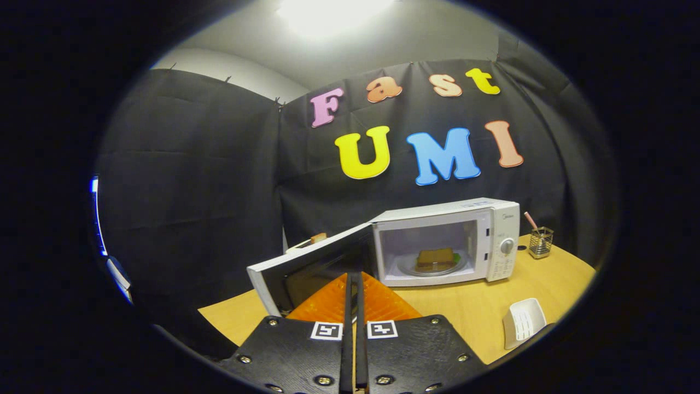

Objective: Open the microwave, put the food inside, and close the microwave door.

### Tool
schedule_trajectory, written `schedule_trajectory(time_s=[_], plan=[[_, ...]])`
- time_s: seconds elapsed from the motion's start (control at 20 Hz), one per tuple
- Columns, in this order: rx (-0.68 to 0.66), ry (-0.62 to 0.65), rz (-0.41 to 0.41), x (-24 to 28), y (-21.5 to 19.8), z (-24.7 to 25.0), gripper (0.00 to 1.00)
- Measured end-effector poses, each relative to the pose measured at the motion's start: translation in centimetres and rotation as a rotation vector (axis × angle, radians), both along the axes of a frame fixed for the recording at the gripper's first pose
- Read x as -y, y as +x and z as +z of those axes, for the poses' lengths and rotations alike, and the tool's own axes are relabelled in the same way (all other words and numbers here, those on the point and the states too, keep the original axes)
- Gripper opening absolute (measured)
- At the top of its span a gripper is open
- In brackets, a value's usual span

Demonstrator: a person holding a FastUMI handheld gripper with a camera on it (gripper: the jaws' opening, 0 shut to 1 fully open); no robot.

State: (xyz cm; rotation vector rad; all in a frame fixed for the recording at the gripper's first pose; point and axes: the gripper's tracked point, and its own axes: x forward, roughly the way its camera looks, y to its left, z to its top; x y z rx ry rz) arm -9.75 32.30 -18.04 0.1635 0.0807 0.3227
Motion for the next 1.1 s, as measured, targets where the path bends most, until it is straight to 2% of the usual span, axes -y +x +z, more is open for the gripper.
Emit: schedule_trajectory(time_s=[0.25,0.55,0.7,0.95,1.1], plan=[[0.012,-0.024,0.156,-7.4,-1.5,0.4,0.02],[0.016,-0.028,0.252,-13.8,-1.5,0.3,0.02],[0.007,-0.003,0.240,-15.5,-0.8,0.9,0.02],[0.004,-0.012,0.173,-14.6,1.2,0.5,0.02],[0.001,-0.010,0.193,-14.2,1.6,0.2,0.00]])
